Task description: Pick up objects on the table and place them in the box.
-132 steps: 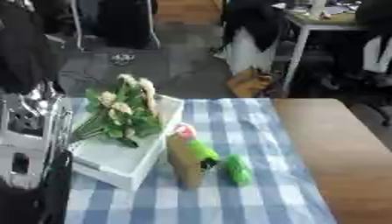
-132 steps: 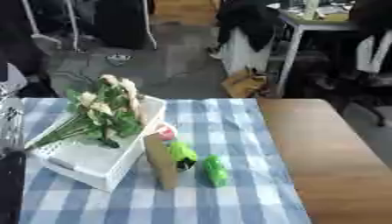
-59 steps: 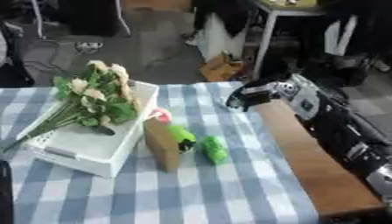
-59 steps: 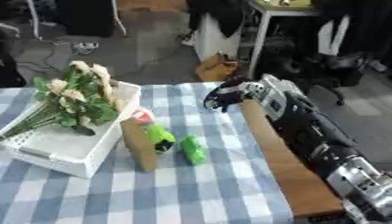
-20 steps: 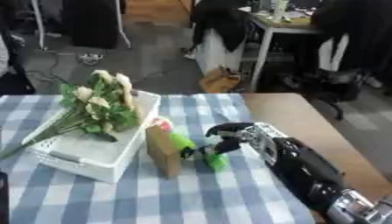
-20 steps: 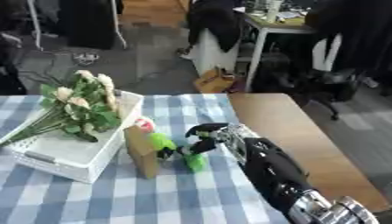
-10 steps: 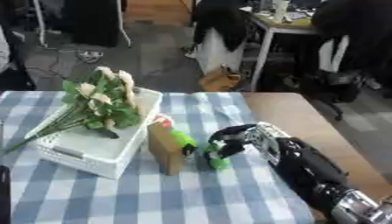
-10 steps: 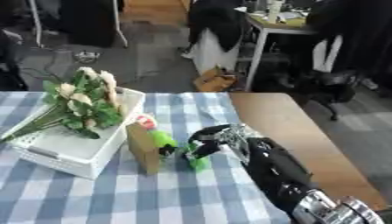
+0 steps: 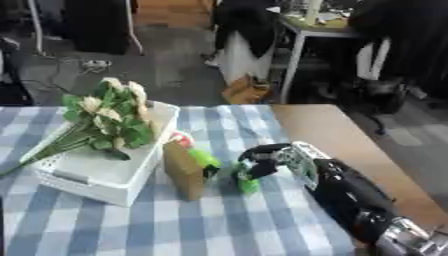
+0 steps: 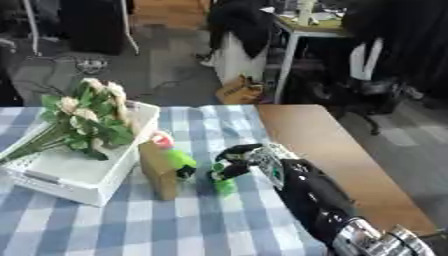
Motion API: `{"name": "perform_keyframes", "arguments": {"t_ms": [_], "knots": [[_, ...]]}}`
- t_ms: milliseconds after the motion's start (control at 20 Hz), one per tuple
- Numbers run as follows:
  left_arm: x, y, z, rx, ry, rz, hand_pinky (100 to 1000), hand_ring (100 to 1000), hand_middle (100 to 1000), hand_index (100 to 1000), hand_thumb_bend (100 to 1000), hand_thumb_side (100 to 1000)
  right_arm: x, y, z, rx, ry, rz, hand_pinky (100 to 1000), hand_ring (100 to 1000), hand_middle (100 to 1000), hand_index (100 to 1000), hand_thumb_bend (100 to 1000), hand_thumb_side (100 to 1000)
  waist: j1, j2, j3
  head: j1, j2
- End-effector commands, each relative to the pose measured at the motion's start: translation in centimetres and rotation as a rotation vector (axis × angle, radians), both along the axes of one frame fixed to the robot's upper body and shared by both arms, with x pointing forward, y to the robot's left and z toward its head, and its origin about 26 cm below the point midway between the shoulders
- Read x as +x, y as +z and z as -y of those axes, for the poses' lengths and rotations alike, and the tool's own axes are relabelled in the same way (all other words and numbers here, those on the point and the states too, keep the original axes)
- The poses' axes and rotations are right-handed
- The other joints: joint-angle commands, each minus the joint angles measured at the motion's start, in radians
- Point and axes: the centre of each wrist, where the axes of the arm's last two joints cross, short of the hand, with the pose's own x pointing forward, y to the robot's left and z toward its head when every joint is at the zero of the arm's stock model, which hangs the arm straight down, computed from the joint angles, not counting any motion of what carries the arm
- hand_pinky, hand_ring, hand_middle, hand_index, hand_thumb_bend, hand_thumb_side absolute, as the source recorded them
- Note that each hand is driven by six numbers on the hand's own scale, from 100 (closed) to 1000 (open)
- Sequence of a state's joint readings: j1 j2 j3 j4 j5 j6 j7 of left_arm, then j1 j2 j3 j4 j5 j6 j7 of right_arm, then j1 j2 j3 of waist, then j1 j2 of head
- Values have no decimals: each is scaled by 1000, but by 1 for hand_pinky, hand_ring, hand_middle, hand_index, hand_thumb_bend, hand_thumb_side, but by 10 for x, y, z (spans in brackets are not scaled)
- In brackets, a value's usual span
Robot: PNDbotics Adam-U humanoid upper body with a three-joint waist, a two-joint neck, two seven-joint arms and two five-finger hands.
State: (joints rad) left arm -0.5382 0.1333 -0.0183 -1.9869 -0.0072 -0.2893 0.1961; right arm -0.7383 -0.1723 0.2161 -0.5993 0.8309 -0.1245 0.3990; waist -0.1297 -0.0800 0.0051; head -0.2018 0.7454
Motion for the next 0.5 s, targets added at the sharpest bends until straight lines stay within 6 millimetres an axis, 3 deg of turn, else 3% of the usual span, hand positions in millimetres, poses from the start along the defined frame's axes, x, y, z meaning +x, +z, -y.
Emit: {"name": "perform_keyframes", "arguments": {"t_ms": [50,500], "knots": [[-3,6,0,21,-7,22,680,808,805,868,100,859,1,-2,0,68,-152,-9,886,1000,1000,1000,379,922,-17,-28,-3,-28,20],[-3,6,0,19,-9,25,680,806,801,863,100,857,-10,-18,-4,86,-209,-126,877,1000,1000,1000,376,867,-29,-32,3,-48,25]]}}
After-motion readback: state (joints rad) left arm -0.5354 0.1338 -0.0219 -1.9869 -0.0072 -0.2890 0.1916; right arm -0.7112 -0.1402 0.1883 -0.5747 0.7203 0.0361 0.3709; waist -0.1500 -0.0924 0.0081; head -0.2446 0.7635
